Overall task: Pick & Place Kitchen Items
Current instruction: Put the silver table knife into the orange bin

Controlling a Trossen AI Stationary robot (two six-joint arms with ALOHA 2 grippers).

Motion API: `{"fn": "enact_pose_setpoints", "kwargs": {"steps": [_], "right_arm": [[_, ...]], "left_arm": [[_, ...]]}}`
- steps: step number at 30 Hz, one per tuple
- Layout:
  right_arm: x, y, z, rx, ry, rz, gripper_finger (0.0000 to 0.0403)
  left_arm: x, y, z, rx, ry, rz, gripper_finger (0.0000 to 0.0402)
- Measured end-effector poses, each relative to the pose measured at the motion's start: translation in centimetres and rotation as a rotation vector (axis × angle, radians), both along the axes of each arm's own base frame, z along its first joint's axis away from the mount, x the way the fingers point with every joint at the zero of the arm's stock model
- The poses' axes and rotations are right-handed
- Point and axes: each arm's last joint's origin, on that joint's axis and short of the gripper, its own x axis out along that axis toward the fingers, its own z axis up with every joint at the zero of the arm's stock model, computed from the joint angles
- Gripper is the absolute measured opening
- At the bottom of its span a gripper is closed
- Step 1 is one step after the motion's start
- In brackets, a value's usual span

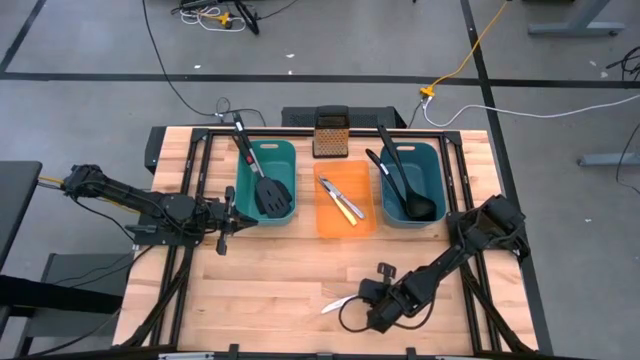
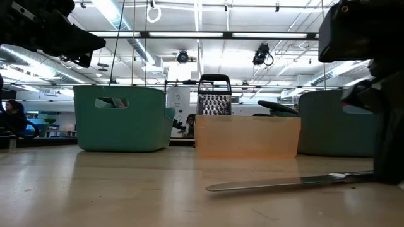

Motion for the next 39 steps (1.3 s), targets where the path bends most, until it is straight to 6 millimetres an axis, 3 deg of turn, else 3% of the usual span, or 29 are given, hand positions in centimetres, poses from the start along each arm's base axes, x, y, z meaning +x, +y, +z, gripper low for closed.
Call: {"fn": "enact_pose_setpoints", "kwargs": {"steps": [25,31,39], "right_arm": [[1.3,-1.7,-0.6,-0.046,-0.062,0.036,0.0009],[1.4,-1.8,0.2,-0.051,-0.096,0.077,0.0010],[1.2,-0.7,3.5,-0.147,-0.203,0.121,0.0011]], "left_arm": [[0.0,0.0,0.0,-0.001,0.000,-0.001,0.0020],[0.0,0.0,0.2,-0.020,-0.020,-0.002,0.0020],[1.1,-1.2,1.6,-0.019,-0.003,-0.053,0.0005]]}}
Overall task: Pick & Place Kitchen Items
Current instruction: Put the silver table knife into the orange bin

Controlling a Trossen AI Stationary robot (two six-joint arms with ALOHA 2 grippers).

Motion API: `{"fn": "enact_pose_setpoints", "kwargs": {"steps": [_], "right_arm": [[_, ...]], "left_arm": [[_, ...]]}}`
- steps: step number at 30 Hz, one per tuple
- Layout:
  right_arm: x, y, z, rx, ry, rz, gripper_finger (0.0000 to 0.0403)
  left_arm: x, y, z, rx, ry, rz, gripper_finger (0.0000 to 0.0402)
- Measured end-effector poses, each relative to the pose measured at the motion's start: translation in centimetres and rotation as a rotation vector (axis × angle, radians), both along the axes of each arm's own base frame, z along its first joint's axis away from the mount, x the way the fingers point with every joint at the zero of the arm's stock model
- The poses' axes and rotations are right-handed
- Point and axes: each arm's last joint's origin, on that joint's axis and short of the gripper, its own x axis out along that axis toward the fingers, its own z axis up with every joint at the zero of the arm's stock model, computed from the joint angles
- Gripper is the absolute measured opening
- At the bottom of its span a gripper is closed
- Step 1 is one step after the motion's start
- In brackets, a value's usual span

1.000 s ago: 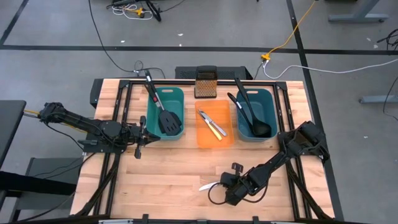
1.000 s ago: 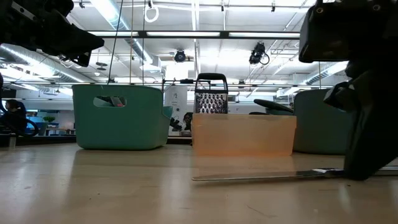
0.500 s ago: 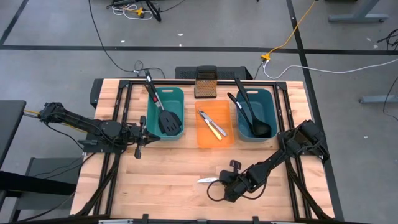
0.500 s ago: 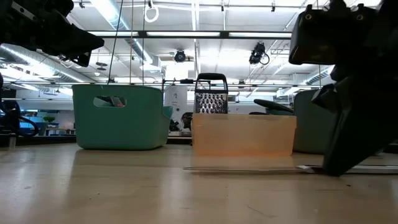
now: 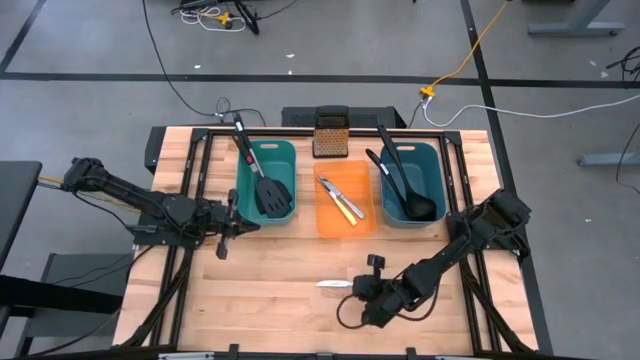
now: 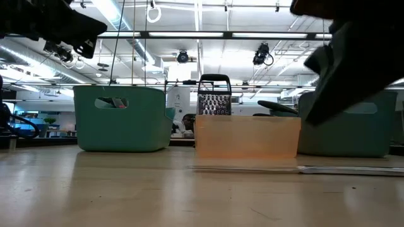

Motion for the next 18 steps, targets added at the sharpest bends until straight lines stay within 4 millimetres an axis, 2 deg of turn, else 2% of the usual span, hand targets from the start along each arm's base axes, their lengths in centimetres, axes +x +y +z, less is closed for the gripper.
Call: {"fn": "enact_pose_setpoints", "kwargs": {"steps": [4,7,11,18], "right_arm": [[-1.4,-0.7,1.1,-0.023,0.044,-0.095,0.0018],[-3.0,-0.9,1.4,-0.023,0.137,-0.153,0.0044],[-4.3,-0.3,1.1,-0.019,0.181,-0.161,0.0102],[-4.9,0.8,0.0,0.017,0.212,-0.115,0.0215]], "left_arm": [[1.3,-0.8,0.3,0.008,0.066,0.024,0.0007],[2.6,-1.5,0.5,0.026,0.117,0.031,0.0004],[4.5,-2.4,0.6,0.051,0.182,0.020,0.0006],[7.5,-3.9,0.1,-0.005,0.284,0.000,0.0006]]}}
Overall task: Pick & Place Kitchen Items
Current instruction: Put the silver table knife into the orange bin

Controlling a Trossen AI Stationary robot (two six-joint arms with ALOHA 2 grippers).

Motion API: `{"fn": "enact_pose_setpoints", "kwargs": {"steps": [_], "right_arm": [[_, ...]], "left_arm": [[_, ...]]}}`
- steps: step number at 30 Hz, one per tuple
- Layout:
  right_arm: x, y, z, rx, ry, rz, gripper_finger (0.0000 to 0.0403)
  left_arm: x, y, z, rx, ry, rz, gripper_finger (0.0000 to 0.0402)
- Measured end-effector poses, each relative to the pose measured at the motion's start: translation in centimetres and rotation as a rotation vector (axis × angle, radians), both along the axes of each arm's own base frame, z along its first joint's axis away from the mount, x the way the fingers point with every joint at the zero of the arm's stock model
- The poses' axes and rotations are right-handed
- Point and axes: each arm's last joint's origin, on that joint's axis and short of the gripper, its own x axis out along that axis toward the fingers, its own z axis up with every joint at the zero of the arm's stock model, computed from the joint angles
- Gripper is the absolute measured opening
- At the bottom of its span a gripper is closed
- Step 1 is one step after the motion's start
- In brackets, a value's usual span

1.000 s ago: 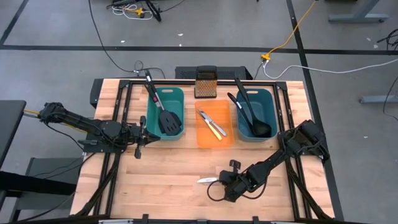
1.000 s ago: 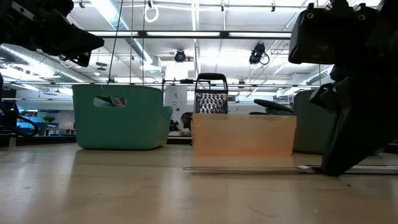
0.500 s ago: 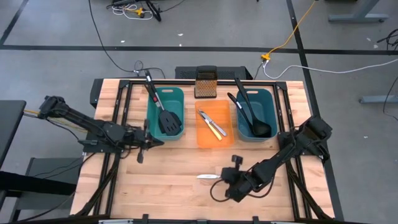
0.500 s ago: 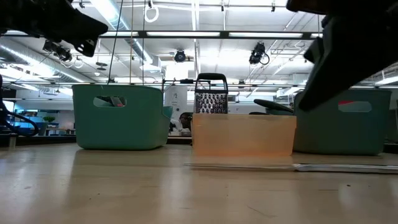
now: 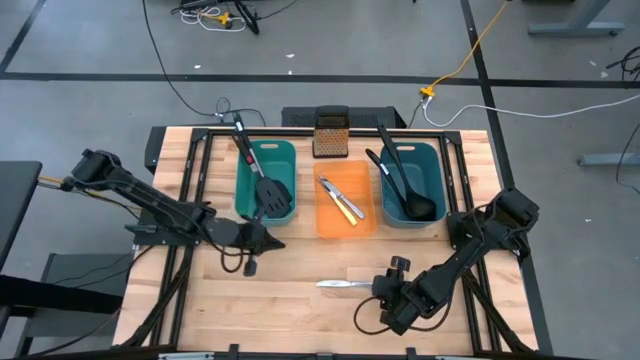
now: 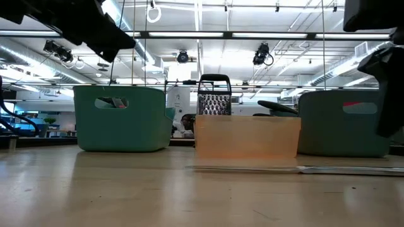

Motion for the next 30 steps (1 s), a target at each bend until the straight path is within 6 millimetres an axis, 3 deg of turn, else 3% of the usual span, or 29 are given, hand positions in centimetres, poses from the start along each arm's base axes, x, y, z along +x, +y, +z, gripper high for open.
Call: {"fn": "enact_pose_setpoints", "kwargs": {"steps": [5,14,25,30], "right_arm": [[-0.3,-0.3,-0.3,-0.044,0.038,0.027,0.0248],[-0.7,-2.2,-2.7,-0.027,0.109,0.086,0.0240],[-0.1,-2.6,-2.9,-0.017,0.081,0.154,0.0238],[0.2,-3.7,-3.9,0.076,0.096,0.152,0.0213]], "left_arm": [[1.5,-0.8,-0.8,0.005,0.059,-0.027,0.0007],[3.9,-2.0,-2.2,-0.037,0.063,-0.080,0.0004],[4.4,-2.2,-1.8,-0.047,0.054,-0.077,0.0006],[4.4,-2.2,-1.9,-0.049,0.061,-0.075,0.0009]]}}
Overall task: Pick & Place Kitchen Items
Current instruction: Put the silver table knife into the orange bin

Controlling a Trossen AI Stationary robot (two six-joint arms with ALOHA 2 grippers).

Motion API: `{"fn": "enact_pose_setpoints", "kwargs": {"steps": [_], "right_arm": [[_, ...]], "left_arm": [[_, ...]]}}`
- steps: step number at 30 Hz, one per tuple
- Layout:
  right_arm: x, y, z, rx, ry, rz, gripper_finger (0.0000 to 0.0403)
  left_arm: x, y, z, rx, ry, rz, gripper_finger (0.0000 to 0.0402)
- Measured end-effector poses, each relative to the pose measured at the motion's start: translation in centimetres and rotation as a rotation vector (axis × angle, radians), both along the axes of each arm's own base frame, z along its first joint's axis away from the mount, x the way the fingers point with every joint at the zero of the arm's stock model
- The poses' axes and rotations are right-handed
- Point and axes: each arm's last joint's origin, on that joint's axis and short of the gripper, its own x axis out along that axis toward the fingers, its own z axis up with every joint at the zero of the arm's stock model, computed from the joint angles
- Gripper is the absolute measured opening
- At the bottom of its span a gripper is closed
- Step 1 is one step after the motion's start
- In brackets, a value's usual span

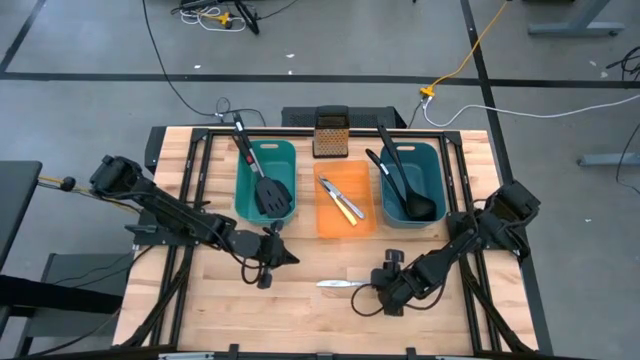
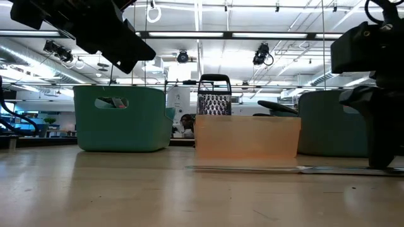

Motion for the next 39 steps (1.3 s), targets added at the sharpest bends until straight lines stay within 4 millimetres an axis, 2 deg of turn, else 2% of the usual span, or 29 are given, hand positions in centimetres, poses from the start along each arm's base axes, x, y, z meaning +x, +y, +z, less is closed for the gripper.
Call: {"fn": "enact_pose_setpoints", "kwargs": {"steps": [11,14,19,32,39], "right_arm": [[-0.1,-0.6,-0.7,0.013,-0.019,-0.010,0.0142],[-0.1,-0.7,-0.7,0.006,-0.019,-0.012,0.0124],[-0.1,-0.7,-0.8,-0.003,-0.025,-0.015,0.0100],[-0.1,-0.6,-0.8,-0.003,-0.036,-0.017,0.0105],[-0.2,-0.5,-0.8,-0.003,-0.039,-0.028,0.0104]], "left_arm": [[0.0,0.1,0.0,-0.003,-0.005,0.053,0.0007],[0.5,-0.1,-0.9,0.005,0.011,0.052,0.0011],[2.0,-1.0,-3.7,0.005,0.007,0.011,0.0005],[7.7,-3.9,-8.4,0.047,0.127,-0.055,0.0004],[8.1,-4.1,-8.7,0.048,0.151,-0.067,0.0004]]}}
